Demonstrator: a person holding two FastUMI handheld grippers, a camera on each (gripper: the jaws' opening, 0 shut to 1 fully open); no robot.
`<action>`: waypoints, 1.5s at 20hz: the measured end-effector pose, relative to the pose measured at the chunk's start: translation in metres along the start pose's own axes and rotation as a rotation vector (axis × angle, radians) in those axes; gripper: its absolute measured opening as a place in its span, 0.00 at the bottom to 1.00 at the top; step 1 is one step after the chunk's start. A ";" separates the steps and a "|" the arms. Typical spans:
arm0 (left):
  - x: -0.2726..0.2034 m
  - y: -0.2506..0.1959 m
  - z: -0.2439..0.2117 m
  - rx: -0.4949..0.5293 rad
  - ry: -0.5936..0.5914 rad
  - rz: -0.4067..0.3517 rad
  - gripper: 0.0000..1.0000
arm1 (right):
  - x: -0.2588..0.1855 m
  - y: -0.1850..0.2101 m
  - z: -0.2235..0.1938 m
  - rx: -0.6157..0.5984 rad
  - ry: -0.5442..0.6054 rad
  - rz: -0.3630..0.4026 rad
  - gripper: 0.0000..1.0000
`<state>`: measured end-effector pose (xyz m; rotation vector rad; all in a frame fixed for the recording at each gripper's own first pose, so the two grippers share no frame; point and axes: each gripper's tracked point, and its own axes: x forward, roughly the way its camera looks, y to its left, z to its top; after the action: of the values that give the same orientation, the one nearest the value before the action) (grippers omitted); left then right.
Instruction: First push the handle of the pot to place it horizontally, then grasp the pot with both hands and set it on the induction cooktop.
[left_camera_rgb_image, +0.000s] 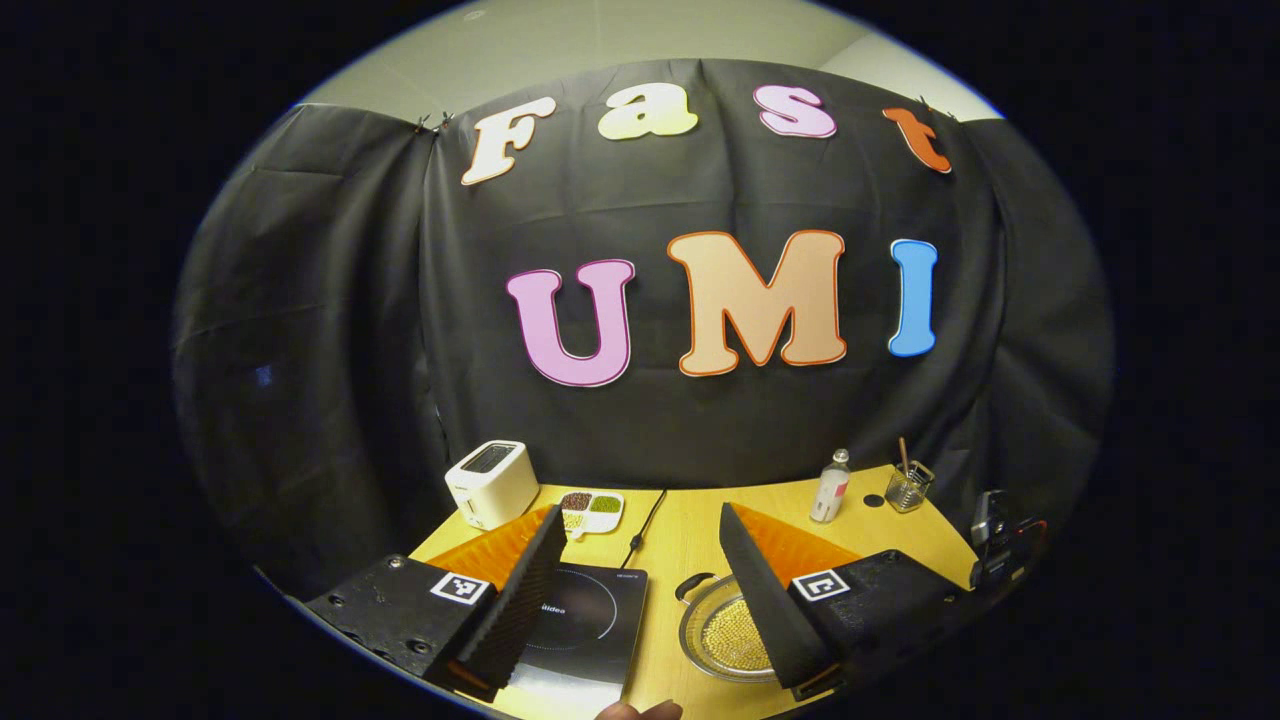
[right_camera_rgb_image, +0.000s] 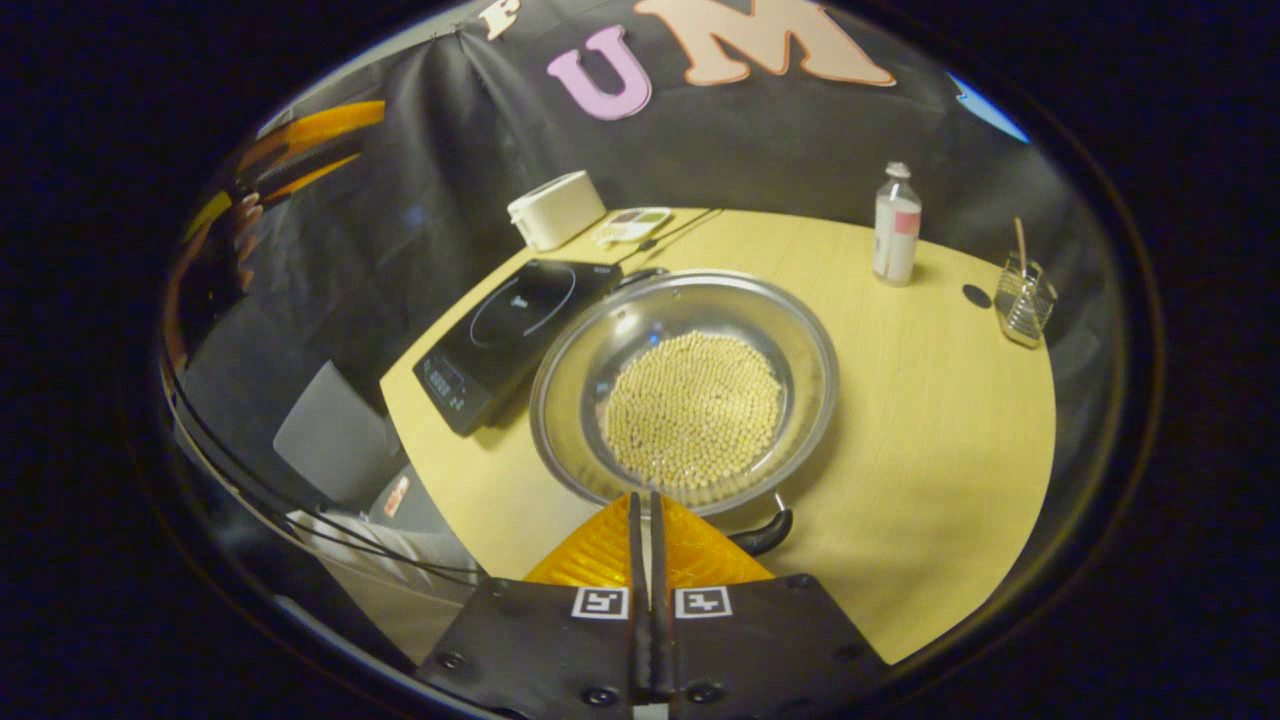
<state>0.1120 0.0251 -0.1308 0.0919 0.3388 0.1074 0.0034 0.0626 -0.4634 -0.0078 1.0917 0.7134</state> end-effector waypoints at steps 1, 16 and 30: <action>0.003 0.001 -0.002 0.006 0.006 0.004 0.94 | 0.003 0.000 -0.005 -0.003 0.031 0.023 0.00; 0.018 0.008 -0.017 0.006 0.063 0.011 0.95 | 0.033 -0.026 -0.044 -0.102 0.242 0.004 0.00; 0.020 0.003 -0.022 0.022 0.076 0.005 0.93 | 0.027 -0.070 -0.030 -0.054 0.200 -0.096 0.02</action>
<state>0.1232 0.0317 -0.1576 0.1106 0.4161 0.1128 0.0238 0.0122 -0.5226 -0.1802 1.2544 0.6651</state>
